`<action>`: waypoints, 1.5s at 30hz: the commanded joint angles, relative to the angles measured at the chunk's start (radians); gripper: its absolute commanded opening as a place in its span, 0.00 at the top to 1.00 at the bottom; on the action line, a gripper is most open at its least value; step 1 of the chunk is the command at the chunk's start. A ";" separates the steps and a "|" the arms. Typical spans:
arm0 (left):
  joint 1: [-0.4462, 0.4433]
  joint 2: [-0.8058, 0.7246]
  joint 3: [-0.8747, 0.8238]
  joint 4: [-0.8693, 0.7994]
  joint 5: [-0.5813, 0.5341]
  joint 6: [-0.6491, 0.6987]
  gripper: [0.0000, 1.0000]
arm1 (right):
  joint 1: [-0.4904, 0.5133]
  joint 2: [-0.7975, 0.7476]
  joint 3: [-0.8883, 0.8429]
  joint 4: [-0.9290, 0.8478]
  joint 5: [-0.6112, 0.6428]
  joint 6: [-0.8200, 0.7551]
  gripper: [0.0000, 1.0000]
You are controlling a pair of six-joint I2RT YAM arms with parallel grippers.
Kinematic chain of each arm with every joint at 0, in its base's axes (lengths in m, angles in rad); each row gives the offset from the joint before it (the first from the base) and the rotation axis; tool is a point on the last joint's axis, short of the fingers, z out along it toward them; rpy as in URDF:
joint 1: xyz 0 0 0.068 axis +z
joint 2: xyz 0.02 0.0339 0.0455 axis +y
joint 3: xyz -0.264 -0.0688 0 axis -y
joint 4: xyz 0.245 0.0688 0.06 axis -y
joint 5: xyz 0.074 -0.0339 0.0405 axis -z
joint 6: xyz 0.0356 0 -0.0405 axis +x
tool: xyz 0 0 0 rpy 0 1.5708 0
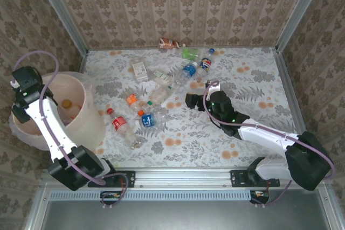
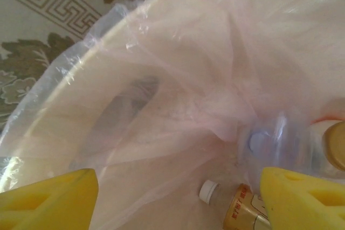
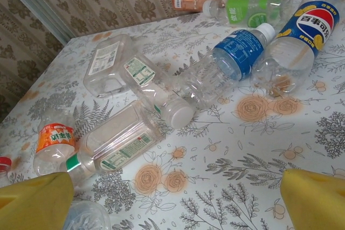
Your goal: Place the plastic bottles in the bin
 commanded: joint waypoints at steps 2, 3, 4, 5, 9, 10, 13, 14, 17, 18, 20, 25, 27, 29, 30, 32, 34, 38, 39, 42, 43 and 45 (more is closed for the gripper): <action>-0.040 -0.012 0.051 -0.021 0.006 -0.043 0.19 | -0.005 -0.028 0.010 -0.040 0.035 -0.001 0.00; -0.055 -0.017 0.054 -0.018 -0.019 -0.051 0.19 | -0.006 -0.030 0.009 -0.044 0.038 0.000 0.00; -0.070 -0.030 0.052 -0.004 -0.046 -0.056 0.19 | -0.005 -0.035 0.006 -0.046 0.036 0.001 0.00; -0.083 -0.044 0.046 0.012 -0.059 -0.060 0.18 | -0.005 -0.041 0.001 -0.048 0.037 0.002 0.00; -0.126 -0.095 0.059 0.031 -0.066 -0.089 0.16 | -0.005 -0.062 -0.022 -0.047 0.049 0.010 0.00; -0.139 -0.107 0.065 0.029 -0.061 -0.097 0.15 | -0.005 -0.065 -0.027 -0.046 0.050 0.008 0.00; -0.201 -0.155 0.076 0.044 -0.025 -0.120 0.12 | -0.006 -0.067 -0.038 -0.037 0.036 -0.021 0.00; -0.250 -0.174 0.075 0.055 -0.041 -0.129 0.10 | -0.006 -0.067 -0.039 -0.040 0.028 -0.031 0.00; -0.419 -0.210 0.079 0.070 -0.153 -0.127 0.04 | -0.005 -0.066 -0.040 -0.040 -0.006 -0.061 0.00; -0.471 -0.218 0.081 0.072 -0.176 -0.129 0.02 | -0.006 -0.066 -0.042 -0.040 -0.022 -0.074 0.00; -0.556 -0.230 0.082 0.082 -0.183 -0.139 0.00 | -0.005 -0.061 -0.040 -0.039 -0.055 -0.101 0.00; -0.758 -0.227 0.081 0.124 -0.188 -0.147 0.00 | -0.004 -0.045 -0.031 -0.038 -0.129 -0.154 0.00; -0.854 -0.202 0.093 0.133 -0.220 -0.133 0.00 | -0.005 -0.039 -0.027 -0.037 -0.140 -0.151 0.00; -0.946 -0.175 0.098 0.156 -0.225 -0.102 0.00 | -0.003 -0.029 -0.022 -0.037 -0.147 -0.147 0.00; -0.987 -0.163 0.096 0.173 -0.218 -0.085 0.00 | -0.003 -0.026 -0.022 -0.037 -0.145 -0.144 0.00; -1.076 -0.135 0.079 0.224 -0.170 -0.037 0.00 | -0.003 -0.025 -0.027 -0.027 -0.134 -0.132 0.00; -1.123 -0.112 0.062 0.264 -0.074 0.009 0.00 | -0.003 -0.027 -0.036 -0.016 -0.115 -0.122 0.00; -1.188 -0.043 0.036 0.273 0.188 0.113 0.00 | -0.003 -0.048 -0.055 -0.016 -0.073 -0.113 0.00; -1.199 -0.025 0.029 0.264 0.235 0.145 0.00 | -0.003 -0.054 -0.061 -0.018 -0.064 -0.113 0.00; -1.237 0.036 -0.004 0.207 0.360 0.259 0.00 | -0.004 -0.081 -0.082 -0.028 -0.033 -0.113 0.00; -1.248 0.061 -0.012 0.179 0.404 0.292 0.00 | -0.004 -0.092 -0.089 -0.029 -0.021 -0.113 0.00; -1.270 0.120 -0.018 0.131 0.427 0.323 0.00 | -0.005 -0.112 -0.105 -0.031 0.003 -0.111 0.00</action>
